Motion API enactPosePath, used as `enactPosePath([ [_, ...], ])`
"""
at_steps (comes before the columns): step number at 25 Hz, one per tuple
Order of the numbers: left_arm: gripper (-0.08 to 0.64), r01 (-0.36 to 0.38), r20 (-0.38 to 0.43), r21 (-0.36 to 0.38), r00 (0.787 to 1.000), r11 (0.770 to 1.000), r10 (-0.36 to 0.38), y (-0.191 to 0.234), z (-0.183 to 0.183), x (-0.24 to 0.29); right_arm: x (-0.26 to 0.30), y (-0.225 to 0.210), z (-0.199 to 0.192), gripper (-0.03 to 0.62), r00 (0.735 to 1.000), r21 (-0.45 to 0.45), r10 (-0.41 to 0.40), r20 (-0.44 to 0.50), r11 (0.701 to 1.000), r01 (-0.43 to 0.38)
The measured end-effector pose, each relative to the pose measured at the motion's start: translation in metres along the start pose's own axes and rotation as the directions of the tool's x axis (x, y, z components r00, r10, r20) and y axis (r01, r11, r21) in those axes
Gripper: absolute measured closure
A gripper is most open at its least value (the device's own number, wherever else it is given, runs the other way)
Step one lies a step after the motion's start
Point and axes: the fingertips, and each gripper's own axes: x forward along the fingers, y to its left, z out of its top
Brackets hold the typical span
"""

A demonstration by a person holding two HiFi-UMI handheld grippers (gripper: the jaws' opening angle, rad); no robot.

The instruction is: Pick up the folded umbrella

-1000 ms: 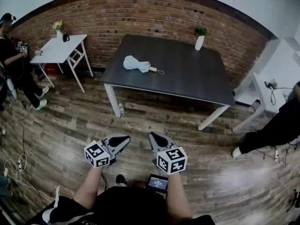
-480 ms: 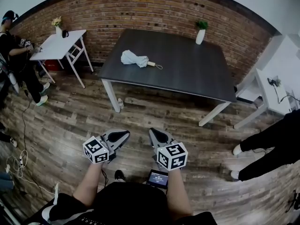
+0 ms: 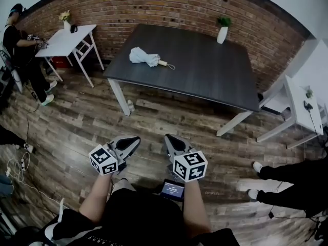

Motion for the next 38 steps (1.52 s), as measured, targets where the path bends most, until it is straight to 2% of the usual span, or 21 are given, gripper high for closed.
enactPosePath([
  [7,0.558,-0.041,-0.010,-0.027,0.999,0.999,0.041,0.014,-0.006,0.010,0.007,-0.027,0.000,0.583,1.000,0.051,0.002,0.001,0.999,-0.002],
  [13,0.558,-0.047,-0.002,-0.040,0.999,0.998,0.047,0.046,-0.005,0.023,0.029,-0.044,0.007,0.583,1.000,0.049,-0.010,-0.005,0.999,0.010],
  [27,0.558,0.035,-0.012,-0.041,0.999,0.999,-0.035,0.160,0.028,0.053,0.120,-0.079,0.059,0.583,0.995,0.055,-0.096,-0.006,0.994,0.096],
  [38,0.558,0.096,-0.012,-0.038,0.995,0.995,-0.097,0.236,0.045,0.048,0.178,-0.084,0.082,0.583,0.984,0.050,-0.181,-0.006,0.982,0.181],
])
